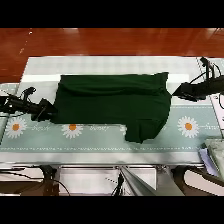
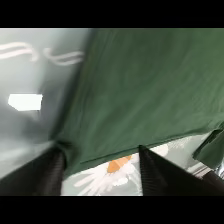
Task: Fold the shirts.
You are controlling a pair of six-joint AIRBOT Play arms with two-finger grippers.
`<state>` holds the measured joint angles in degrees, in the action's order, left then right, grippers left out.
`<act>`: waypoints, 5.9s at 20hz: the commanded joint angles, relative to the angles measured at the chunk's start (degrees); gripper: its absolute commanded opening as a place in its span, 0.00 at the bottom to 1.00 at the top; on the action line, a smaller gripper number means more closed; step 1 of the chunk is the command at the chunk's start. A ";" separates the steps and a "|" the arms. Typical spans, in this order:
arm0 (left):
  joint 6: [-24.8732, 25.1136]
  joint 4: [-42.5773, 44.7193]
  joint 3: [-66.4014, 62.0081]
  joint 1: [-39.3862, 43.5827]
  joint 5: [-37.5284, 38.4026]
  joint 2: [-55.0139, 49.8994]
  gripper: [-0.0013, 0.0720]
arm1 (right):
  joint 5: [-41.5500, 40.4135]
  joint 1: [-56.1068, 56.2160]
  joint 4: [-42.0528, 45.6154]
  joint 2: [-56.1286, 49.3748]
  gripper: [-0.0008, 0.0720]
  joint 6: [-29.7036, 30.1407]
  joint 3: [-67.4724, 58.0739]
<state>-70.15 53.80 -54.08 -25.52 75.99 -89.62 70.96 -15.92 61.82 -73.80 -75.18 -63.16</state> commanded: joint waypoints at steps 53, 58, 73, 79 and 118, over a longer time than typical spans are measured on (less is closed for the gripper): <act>16.33 -24.28 -21.31 11.76 -28.09 -9.57 0.54 | -40.52 9.14 -16.20 -21.46 0.64 1.51 -11.17; 14.34 -24.26 -26.75 7.78 -13.42 -9.57 0.87 | -31.69 4.55 9.09 -15.41 0.69 -4.24 -11.17; 10.45 -24.28 -27.96 11.37 -2.38 -9.55 0.87 | -19.37 2.89 -27.61 -31.58 0.84 -0.22 -11.17; 10.43 -24.50 -27.98 12.09 -2.34 -9.55 0.60 | -21.44 6.34 -33.20 -29.27 0.05 7.50 -11.17; 4.31 -30.51 -12.81 63.17 -26.14 -8.22 0.04 | 6.75 26.73 12.24 22.23 0.05 -26.64 -11.17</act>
<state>-64.14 25.30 -67.02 32.97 54.11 -96.66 76.84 10.74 73.17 -53.47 -100.25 -74.28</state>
